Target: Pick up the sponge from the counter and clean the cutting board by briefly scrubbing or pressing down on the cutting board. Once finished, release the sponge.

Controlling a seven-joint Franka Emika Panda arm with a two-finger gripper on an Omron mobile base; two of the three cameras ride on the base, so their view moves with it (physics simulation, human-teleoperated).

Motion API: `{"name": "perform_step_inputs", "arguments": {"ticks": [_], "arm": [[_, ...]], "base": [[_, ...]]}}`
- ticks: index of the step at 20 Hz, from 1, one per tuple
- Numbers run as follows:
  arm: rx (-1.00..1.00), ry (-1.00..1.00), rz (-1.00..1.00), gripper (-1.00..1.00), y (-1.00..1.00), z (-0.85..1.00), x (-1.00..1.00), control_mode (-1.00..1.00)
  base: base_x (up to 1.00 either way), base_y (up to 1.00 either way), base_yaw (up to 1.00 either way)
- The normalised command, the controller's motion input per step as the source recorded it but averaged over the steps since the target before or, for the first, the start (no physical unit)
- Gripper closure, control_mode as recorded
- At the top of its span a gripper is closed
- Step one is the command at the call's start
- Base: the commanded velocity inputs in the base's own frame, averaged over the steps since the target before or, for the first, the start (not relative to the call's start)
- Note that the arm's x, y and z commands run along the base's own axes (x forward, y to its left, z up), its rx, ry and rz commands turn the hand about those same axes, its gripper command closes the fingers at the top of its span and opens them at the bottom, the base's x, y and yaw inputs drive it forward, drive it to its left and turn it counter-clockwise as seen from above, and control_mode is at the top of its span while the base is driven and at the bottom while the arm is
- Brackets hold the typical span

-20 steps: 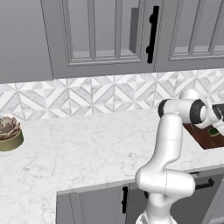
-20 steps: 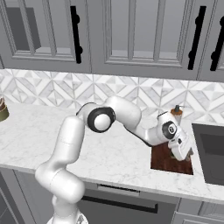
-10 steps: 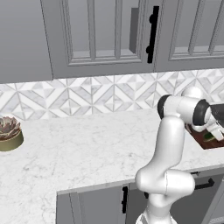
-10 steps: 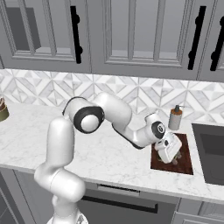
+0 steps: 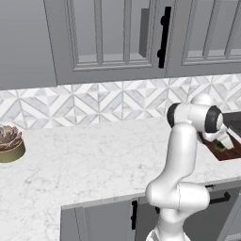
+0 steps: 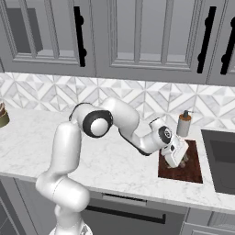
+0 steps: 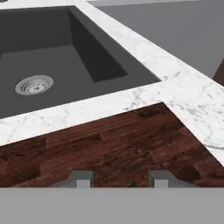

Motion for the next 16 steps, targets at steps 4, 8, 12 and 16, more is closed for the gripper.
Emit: {"name": "perform_step_inputs", "arguments": {"ticks": [4, 8, 12, 16], "arm": [[-0.03, -0.02, -0.09, 1.0, -0.01, -0.41, 0.94, -1.0], [-0.03, -0.09, -0.08, 1.0, 0.0, -0.41, 0.74, -1.0], [-0.02, -0.19, -0.1, 1.0, 0.0, -0.17, 0.41, -1.0], [0.0, -0.1, -0.07, 1.0, 0.0, 0.13, -0.22, -1.0]], "base": [[0.0, 0.0, 0.0], [0.0, 0.0, 0.0], [0.0, 0.0, 0.0], [0.0, 0.0, 0.0]]}}
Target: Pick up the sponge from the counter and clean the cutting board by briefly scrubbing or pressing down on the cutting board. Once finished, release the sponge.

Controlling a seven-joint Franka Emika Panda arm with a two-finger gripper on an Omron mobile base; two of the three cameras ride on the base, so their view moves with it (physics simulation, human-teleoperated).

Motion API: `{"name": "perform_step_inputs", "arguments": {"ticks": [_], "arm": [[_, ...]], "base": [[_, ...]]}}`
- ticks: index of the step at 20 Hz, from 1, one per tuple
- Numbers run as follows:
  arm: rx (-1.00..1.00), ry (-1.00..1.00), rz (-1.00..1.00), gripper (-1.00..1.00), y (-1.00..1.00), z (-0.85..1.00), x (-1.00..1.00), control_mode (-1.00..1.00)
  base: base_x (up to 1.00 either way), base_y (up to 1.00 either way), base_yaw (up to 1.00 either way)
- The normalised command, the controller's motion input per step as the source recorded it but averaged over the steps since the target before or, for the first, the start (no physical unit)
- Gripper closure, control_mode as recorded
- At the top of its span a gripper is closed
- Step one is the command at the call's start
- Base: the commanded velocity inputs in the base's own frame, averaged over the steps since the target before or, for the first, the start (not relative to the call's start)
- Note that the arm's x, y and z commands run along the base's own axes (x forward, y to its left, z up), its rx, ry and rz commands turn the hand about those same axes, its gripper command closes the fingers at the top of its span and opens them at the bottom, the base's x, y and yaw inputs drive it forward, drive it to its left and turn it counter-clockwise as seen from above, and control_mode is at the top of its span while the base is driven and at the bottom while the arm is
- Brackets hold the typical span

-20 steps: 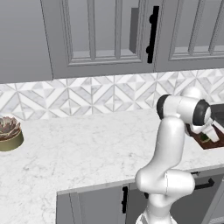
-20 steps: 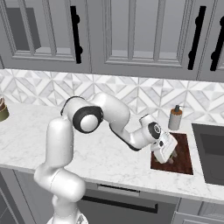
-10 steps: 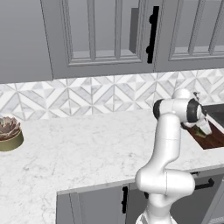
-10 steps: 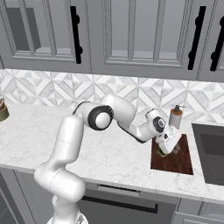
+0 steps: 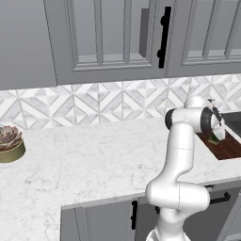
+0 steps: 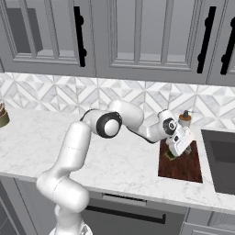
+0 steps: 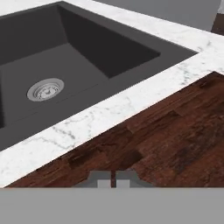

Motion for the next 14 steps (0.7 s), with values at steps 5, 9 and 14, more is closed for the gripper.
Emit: {"name": "perform_step_inputs", "arguments": {"ticks": [5, 9, 14], "arm": [[0.02, -0.14, 0.0, 1.0, 0.0, 0.5, -0.71, -1.0], [0.11, -0.2, 0.0, 1.0, 0.0, 0.77, -0.85, -1.0], [0.18, -0.19, 0.0, 1.0, 0.21, 0.59, -0.81, -1.0]], "base": [[0.0, 0.0, 0.0], [0.0, 0.0, 0.0], [0.0, 0.0, 0.0]]}}
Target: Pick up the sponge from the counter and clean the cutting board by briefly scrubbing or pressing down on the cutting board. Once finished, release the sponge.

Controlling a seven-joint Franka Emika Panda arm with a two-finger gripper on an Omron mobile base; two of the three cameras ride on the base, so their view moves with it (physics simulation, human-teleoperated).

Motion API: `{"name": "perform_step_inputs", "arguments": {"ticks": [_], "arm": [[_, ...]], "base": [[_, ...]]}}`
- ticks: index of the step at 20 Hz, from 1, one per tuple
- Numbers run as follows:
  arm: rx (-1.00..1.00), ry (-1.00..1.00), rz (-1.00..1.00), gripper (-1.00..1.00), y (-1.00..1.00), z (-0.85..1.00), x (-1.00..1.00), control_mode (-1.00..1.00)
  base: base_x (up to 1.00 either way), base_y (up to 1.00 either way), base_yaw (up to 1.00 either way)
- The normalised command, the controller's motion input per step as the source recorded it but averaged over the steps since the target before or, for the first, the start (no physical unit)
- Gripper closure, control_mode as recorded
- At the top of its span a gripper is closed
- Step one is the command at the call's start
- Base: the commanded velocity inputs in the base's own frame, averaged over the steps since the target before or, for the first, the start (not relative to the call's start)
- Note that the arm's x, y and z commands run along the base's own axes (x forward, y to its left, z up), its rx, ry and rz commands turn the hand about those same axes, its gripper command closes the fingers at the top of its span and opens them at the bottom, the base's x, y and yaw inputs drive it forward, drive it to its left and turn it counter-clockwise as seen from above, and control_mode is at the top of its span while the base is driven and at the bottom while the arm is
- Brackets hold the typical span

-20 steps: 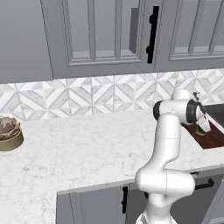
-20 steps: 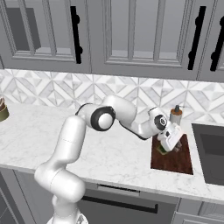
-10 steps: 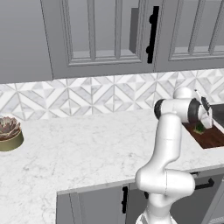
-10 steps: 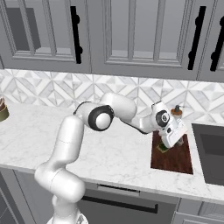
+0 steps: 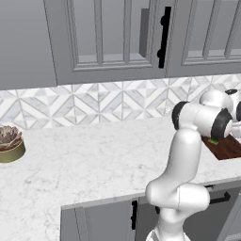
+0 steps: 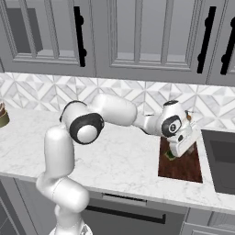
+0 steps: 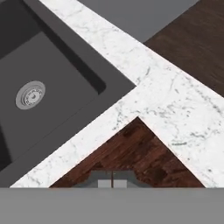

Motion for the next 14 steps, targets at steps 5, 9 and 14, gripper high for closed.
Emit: {"name": "perform_step_inputs", "arguments": {"ticks": [5, 9, 14], "arm": [[0.14, -0.23, 0.02, 1.0, 0.45, 0.41, -0.77, -1.0], [0.13, -0.14, 0.05, 1.0, 0.56, 0.74, -0.74, -1.0], [0.14, -0.16, 0.07, 1.0, 0.66, 0.75, -0.75, -1.0]], "base": [[0.0, 0.0, 0.0], [0.0, 0.0, 0.0], [0.0, 0.0, 0.0]]}}
